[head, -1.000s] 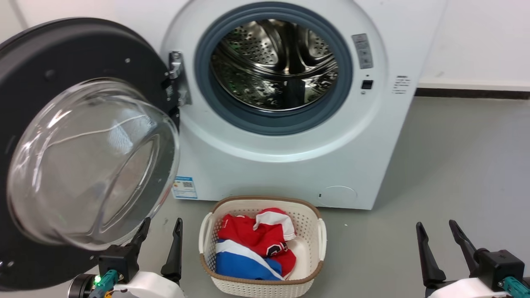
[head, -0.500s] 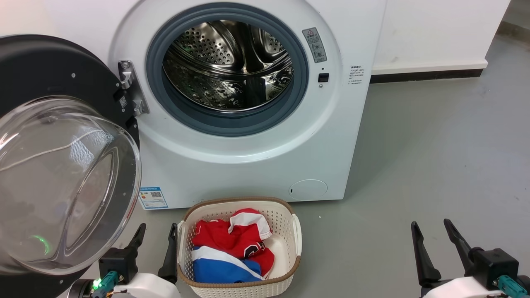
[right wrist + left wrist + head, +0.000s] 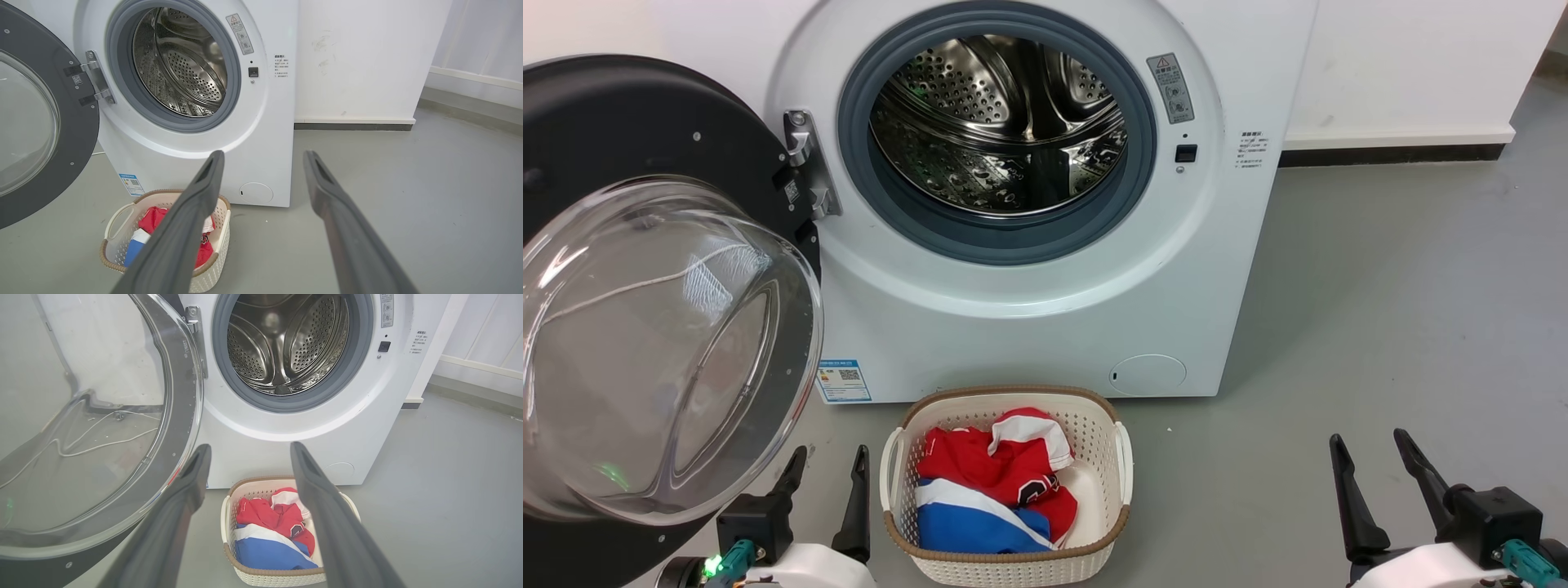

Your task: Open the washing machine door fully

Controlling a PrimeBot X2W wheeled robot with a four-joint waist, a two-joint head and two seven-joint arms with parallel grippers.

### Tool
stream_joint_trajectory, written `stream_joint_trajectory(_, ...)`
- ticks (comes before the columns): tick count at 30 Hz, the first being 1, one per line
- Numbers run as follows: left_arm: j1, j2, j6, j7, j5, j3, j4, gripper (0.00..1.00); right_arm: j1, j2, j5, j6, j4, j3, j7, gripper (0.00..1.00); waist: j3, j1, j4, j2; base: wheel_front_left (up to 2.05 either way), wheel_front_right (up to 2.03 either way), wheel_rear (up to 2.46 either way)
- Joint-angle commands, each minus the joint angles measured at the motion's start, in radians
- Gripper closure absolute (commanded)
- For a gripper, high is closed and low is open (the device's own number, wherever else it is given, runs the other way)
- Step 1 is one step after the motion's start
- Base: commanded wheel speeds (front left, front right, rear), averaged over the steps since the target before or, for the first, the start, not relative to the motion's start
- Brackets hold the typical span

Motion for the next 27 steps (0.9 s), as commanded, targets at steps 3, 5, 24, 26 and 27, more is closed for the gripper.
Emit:
stream_joint_trajectory(3,-0.015,0.002,-0.006,-0.007,-0.005,0.0,0.005,0.0,-0.007,0.002,0.006,0.0,0.001,-0.003,-0.009,0.0,0.001,0.0001,0.001,-0.0001,0.0,0.0,0.0)
stream_joint_trajectory(5,-0.015,0.002,-0.006,-0.007,-0.005,-0.001,0.005,0.0,-0.004,0.002,0.006,0.0,0.002,-0.003,-0.008,0.0,0.001,0.0001,0.001,-0.0001,0.0,0.0,0.0)
stream_joint_trajectory(24,-0.008,-0.039,-0.04,0.043,-0.16,0.052,0.018,1.0,-0.022,0.0,0.207,0.0,0.05,-0.011,0.019,1.0,0.006,0.0001,0.005,-0.0001,0.0,0.0,0.0)
stream_joint_trajectory(26,-0.011,-0.046,-0.047,0.052,-0.189,0.063,0.018,1.0,-0.028,0.0,0.246,0.0,0.055,-0.013,0.024,1.0,0.007,0.0001,0.006,-0.0001,0.0,0.0,0.0)
stream_joint_trajectory(27,-0.013,-0.049,-0.051,0.056,-0.204,0.069,0.019,1.0,-0.031,0.0,0.265,0.0,0.058,-0.014,0.027,1.0,0.008,0.0001,0.006,-0.0001,0.0,0.0,0.0)
